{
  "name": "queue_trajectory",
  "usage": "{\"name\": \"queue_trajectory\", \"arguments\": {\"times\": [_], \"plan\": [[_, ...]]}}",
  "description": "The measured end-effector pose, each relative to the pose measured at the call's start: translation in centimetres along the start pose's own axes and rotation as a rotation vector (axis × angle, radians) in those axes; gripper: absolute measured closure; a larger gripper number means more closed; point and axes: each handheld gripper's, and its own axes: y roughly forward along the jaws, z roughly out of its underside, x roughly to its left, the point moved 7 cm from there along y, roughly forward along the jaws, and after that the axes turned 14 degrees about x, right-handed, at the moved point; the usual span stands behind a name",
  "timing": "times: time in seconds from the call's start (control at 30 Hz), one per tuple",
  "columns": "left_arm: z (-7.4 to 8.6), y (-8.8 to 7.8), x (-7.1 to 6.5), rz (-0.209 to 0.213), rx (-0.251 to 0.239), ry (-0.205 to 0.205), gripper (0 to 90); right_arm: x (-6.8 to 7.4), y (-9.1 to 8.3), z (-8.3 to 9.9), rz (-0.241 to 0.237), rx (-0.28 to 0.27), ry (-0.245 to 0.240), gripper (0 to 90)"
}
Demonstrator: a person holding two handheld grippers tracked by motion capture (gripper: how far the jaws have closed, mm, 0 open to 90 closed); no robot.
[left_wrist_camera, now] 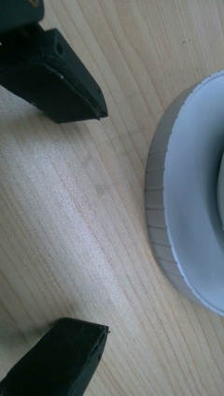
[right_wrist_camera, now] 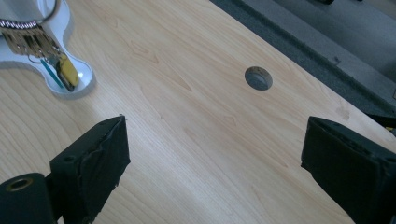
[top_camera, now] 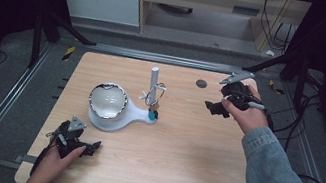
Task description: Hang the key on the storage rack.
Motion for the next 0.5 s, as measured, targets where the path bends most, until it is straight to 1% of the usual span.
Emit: {"name": "queue_trajectory", "arguments": {"times": [0.1,0.17,0.43,0.5], "plan": [[0.0,0.0,0.0,0.000,0.000,0.000,0.0,0.0,0.7,0.8,-0.004,0.007,0.011,8.2],[0.0,0.0,0.0,0.000,0.000,0.000,0.0,0.2,1.3,1.4,-0.018,0.014,0.021,8.6],[0.0,0.0,0.0,0.000,0.000,0.000,0.0,1.0,4.1,3.6,-0.032,0.064,0.022,8.7],[0.0,0.0,0.0,0.000,0.000,0.000,0.0,1.2,4.7,4.3,-0.044,0.076,0.027,8.7]]}}
